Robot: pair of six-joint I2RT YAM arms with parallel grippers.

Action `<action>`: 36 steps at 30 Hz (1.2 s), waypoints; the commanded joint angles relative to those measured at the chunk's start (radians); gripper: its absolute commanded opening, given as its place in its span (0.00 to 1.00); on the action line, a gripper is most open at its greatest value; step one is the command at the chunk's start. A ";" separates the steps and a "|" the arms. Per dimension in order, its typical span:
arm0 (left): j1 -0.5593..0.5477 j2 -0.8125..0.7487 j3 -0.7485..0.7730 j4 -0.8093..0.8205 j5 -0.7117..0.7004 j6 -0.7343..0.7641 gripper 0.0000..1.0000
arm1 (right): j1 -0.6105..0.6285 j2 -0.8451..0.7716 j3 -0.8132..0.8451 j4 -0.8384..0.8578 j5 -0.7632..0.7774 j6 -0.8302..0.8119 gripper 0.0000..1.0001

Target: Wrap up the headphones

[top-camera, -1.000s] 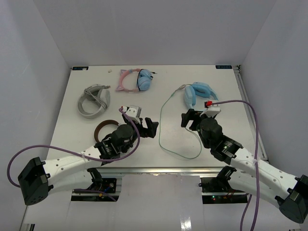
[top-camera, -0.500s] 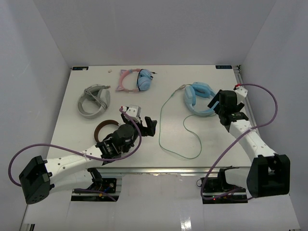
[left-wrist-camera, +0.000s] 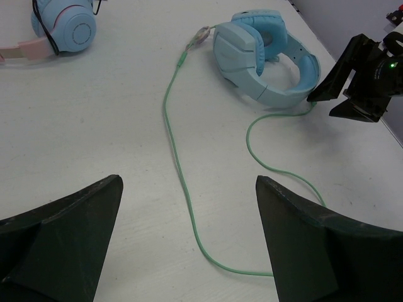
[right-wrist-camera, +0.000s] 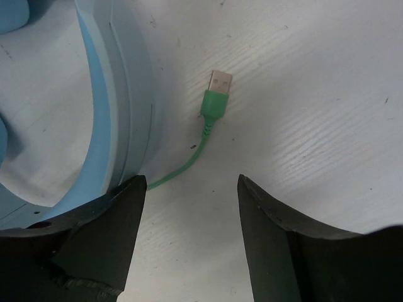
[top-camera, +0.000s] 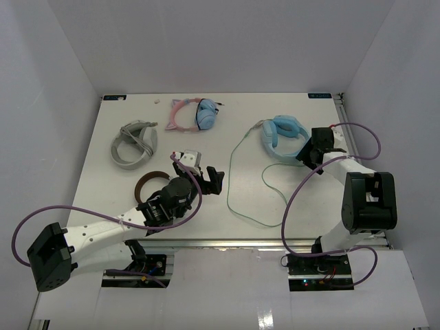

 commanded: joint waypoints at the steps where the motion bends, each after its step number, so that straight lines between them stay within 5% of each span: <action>1: -0.003 -0.008 0.021 0.008 -0.003 0.001 0.98 | -0.001 0.010 0.069 0.035 0.002 -0.007 0.65; 24: -0.003 0.007 0.029 0.003 0.011 0.001 0.98 | -0.001 -0.138 0.053 0.040 0.005 0.089 0.69; 36: -0.003 0.027 0.034 0.006 0.021 0.004 0.98 | -0.001 -0.022 0.130 0.043 0.005 0.075 0.70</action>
